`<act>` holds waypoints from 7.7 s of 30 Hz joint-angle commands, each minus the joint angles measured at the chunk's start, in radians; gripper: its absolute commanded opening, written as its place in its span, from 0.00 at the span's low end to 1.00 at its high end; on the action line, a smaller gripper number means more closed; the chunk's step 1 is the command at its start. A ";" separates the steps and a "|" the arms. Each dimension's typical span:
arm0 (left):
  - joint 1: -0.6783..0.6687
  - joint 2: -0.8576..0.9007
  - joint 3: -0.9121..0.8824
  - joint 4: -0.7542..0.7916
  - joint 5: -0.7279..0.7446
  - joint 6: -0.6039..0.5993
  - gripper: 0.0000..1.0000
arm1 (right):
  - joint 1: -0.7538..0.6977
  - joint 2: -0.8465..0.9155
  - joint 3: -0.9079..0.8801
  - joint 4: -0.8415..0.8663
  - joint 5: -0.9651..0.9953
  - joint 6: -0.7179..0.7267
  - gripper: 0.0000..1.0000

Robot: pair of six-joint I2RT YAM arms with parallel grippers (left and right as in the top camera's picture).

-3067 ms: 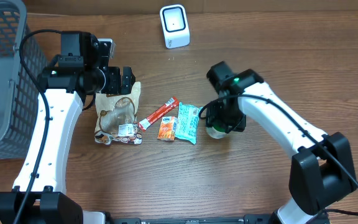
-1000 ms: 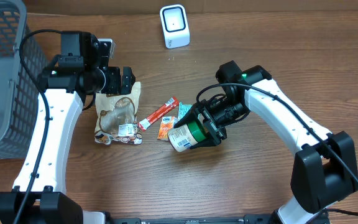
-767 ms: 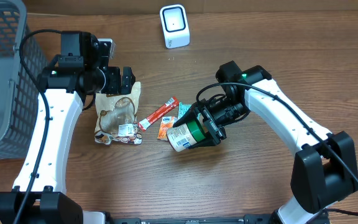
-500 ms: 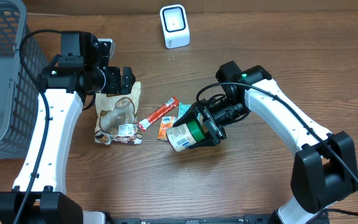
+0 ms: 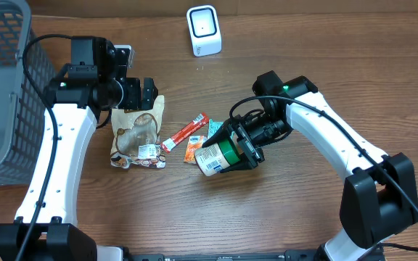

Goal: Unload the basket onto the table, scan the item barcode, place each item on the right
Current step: 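Lift the jar and rotate it in the right gripper, then carry the jar to the white scanner and hold it there, then move the jar right and set it down on the table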

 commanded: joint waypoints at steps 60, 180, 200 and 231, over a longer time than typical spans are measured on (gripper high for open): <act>0.000 0.009 0.008 0.002 0.009 -0.011 1.00 | -0.004 -0.008 0.023 0.174 1.189 -0.076 0.18; 0.000 0.009 0.008 0.002 0.009 -0.011 1.00 | -0.036 0.416 0.793 1.173 1.152 -0.506 0.04; 0.000 0.009 0.008 0.002 0.008 -0.011 1.00 | -0.529 0.275 0.790 -0.003 1.156 -0.506 0.04; 0.000 0.009 0.008 0.002 0.009 -0.011 1.00 | -0.718 0.352 0.556 -0.016 1.200 -0.501 1.00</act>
